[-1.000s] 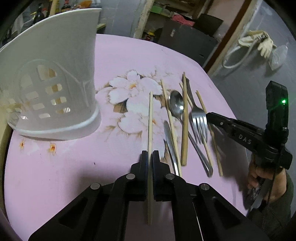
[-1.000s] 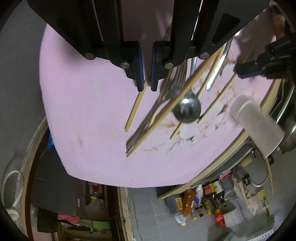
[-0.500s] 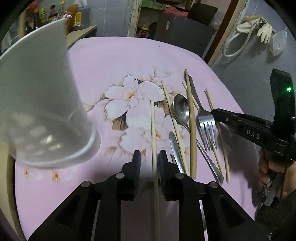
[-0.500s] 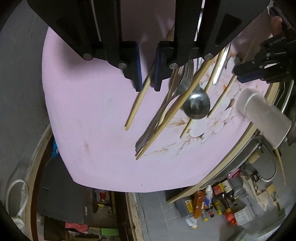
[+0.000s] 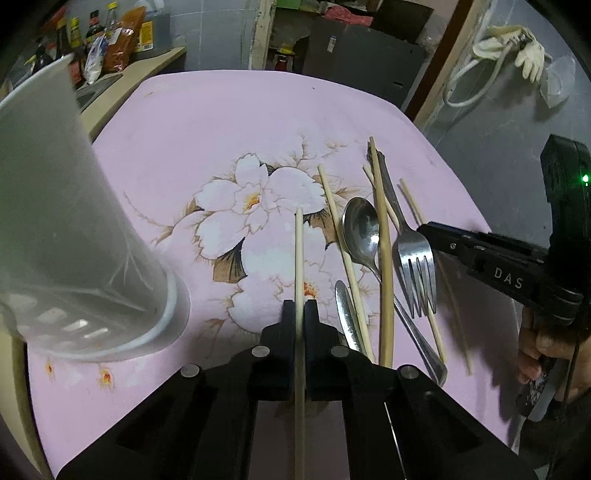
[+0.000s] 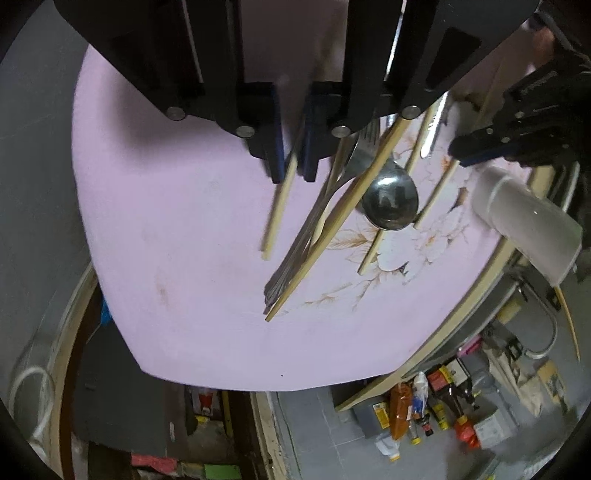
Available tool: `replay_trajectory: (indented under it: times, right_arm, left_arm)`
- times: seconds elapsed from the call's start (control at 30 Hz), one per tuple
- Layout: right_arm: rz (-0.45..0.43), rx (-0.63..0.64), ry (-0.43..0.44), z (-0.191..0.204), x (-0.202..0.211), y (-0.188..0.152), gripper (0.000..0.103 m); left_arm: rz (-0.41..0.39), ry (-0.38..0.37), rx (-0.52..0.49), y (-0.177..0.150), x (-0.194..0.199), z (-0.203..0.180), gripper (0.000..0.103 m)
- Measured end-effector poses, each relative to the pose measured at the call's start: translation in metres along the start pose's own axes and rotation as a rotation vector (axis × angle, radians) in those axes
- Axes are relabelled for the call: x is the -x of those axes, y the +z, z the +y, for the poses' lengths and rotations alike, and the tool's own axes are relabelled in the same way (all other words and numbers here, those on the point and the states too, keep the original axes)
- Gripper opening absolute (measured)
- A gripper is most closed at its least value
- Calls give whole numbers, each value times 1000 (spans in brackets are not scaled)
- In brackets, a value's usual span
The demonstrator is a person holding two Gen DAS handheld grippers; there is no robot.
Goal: Organize utensils
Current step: 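Grasp a wooden chopstick with the left tool while the right tool grasps another chopstick, then lift and carry both chopsticks with both tools over the white basket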
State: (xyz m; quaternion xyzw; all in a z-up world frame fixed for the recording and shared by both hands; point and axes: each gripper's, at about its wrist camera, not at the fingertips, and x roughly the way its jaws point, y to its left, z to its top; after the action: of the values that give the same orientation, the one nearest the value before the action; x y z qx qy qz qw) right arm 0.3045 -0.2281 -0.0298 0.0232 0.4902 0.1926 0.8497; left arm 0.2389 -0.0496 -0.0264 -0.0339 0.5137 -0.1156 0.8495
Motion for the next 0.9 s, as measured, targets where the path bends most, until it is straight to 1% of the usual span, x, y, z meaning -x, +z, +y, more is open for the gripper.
replay_trajectory:
  times: [0.13, 0.2, 0.3, 0.37, 0.4, 0.43, 0.47, 0.57, 0.6, 0.7, 0.8, 0.9]
  right_arm:
    - [-15, -35, 19, -2, 6, -5, 3]
    - [-45, -61, 48, -3, 14, -11, 3]
    - [-120, -67, 73, 1, 29, -21, 3]
    - [-207, -51, 92, 9, 46, -29, 3]
    - [-268, -43, 111, 14, 57, -34, 3]
    - [-311, -38, 127, 18, 64, -37, 3]
    - [-368, -26, 130, 25, 73, -41, 3]
    - [-518, 8, 151, 44, 94, -49, 3]
    - [-574, 24, 166, 52, 101, -50, 3]
    - [-688, 75, 173, 74, 115, -47, 3]
    - [-819, 126, 184, 97, 130, -44, 3]
    - [-913, 147, 223, 113, 140, -38, 3]
  left_arm:
    - [-40, -27, 28, -6, 10, 0, 2]
    - [-71, -40, 27, -10, 18, -2, 2]
    - [-165, -65, 19, -16, 35, -5, 2]
    - [-239, -79, 10, -16, 45, -7, 2]
    - [-275, -84, 6, -17, 51, -8, 2]
    - [-328, -89, -2, -19, 60, -9, 2]
    - [-377, -86, -10, -20, 68, -10, 2]
    - [-493, -90, -10, -23, 91, -7, 2]
    - [-526, -93, -6, -23, 98, -6, 2]
    - [-616, -91, 1, -21, 119, 1, 2]
    - [-705, -70, 8, -16, 140, 12, 2]
    - [-776, -81, 27, -12, 163, 30, 2]
